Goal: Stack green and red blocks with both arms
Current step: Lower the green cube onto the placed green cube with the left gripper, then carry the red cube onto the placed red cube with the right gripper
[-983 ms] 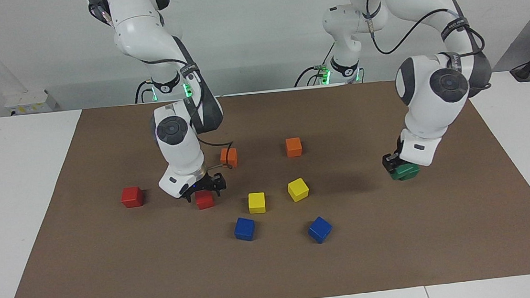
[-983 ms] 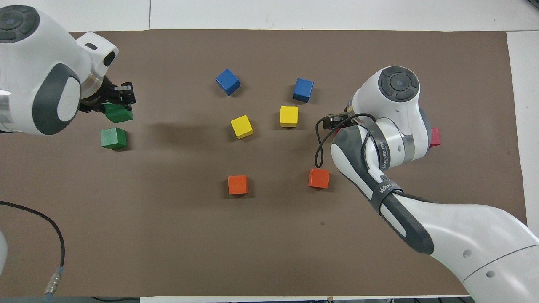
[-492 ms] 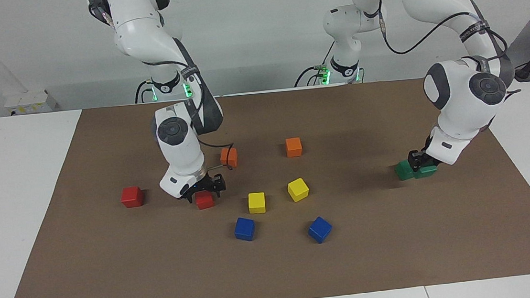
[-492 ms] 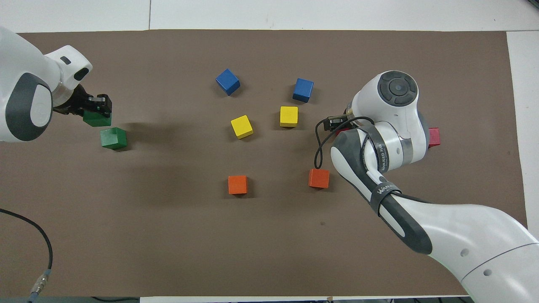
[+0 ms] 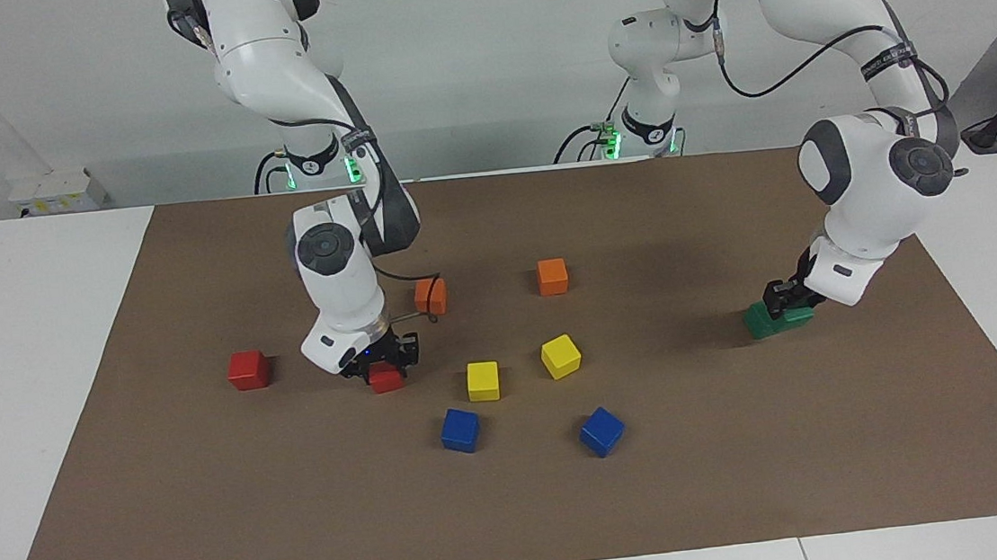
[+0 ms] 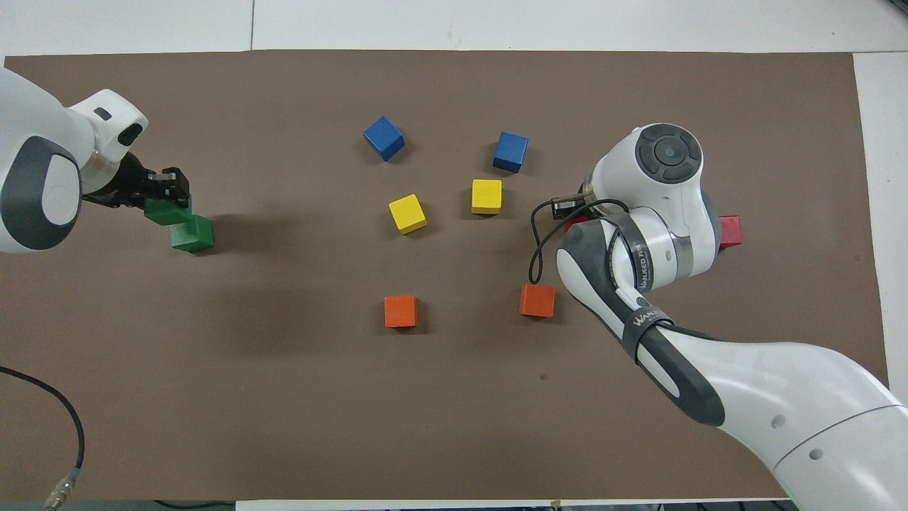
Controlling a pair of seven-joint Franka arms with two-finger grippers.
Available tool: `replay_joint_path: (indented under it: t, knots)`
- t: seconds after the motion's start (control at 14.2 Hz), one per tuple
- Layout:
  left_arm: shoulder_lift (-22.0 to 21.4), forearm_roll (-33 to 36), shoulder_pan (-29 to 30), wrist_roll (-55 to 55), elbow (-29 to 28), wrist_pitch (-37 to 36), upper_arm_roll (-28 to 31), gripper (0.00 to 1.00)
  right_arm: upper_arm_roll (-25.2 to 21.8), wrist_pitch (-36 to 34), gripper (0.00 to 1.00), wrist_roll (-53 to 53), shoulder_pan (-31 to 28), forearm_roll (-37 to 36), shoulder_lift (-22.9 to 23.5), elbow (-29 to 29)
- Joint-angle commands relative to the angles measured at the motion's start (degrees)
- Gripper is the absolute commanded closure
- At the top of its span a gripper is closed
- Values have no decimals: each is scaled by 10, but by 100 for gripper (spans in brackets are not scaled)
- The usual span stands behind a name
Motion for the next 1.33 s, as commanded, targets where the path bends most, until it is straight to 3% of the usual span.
replay_joint_path:
  t: [0.0, 0.28, 0.56, 0.77, 0.91, 1.26]
  knots:
    - [-24, -6, 7, -6, -29, 14, -2, 98, 2, 5, 100, 14, -7, 6, -4, 2]
    - [-34, -6, 7, -1, -63, 47, -2, 98, -4, -97, 100, 12, -45, -4, -20, 94]
    - [-39, -5, 8, 14, -75, 54, 0, 98, -5, -106, 100, -49, -105, -18, -63, 96]
    - [-42, -5, 13, 19, -82, 54, 0, 98, -4, -134, 100, -120, -154, -18, -98, 76]
    - [-43, -5, 16, 22, -88, 56, 0, 98, -3, -135, 100, -139, -176, -18, -130, 27]
    - [-43, -5, 17, 30, -88, 58, -1, 98, -3, -89, 100, -140, -190, -16, -168, -56]
